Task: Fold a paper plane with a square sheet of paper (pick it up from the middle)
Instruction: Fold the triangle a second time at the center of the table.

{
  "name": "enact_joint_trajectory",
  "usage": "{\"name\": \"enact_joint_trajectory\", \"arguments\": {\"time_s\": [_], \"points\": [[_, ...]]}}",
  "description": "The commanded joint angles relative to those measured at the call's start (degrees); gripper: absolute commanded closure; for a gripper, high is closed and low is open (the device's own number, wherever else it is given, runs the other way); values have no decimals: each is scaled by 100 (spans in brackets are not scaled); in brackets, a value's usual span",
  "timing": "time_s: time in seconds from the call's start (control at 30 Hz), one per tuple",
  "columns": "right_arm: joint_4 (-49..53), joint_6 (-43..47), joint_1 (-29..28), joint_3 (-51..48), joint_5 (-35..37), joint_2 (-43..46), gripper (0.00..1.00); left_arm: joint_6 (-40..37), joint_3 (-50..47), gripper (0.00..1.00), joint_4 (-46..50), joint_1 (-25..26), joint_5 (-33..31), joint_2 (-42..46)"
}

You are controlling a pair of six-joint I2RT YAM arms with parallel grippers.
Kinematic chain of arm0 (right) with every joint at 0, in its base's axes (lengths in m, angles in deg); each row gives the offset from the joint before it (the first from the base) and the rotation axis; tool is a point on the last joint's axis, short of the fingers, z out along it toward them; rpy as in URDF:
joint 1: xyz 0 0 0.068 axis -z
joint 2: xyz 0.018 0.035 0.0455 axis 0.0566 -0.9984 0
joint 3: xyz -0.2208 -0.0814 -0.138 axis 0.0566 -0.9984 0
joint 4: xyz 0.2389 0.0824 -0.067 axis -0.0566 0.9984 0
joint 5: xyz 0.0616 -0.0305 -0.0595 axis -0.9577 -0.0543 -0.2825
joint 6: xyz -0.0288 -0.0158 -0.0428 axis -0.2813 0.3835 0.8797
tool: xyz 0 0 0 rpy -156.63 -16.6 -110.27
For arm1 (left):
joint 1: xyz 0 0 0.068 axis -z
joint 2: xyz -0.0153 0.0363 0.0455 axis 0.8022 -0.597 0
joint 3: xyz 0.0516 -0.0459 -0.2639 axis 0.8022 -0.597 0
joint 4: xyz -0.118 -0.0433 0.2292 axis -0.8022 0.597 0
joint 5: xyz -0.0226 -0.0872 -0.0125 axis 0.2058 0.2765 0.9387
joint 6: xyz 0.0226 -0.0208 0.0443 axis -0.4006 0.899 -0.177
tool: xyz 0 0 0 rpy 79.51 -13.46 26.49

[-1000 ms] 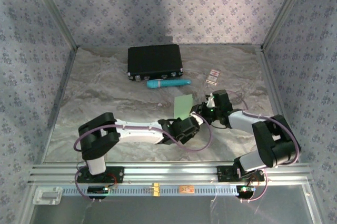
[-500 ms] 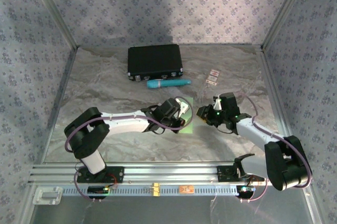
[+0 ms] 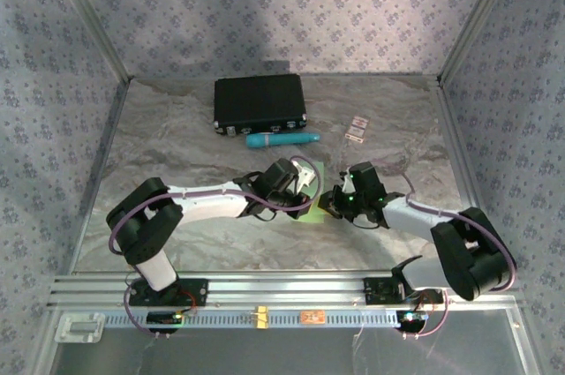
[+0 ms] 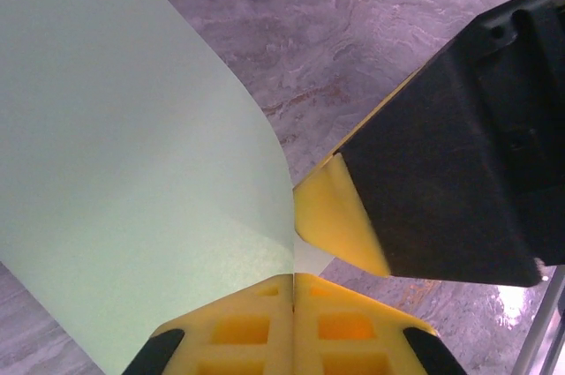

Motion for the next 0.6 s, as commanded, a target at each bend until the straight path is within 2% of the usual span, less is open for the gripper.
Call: {"name": "enact_joint_trajectory", "arguments": {"time_s": [0.0, 0.57], "points": [[-207, -70, -30, 164, -28, -82, 90, -41, -4, 91, 28, -38, 195, -19], [-324, -120, -50, 225, -66, -215, 90, -151, 206, 90, 180, -90, 362, -192]]}}
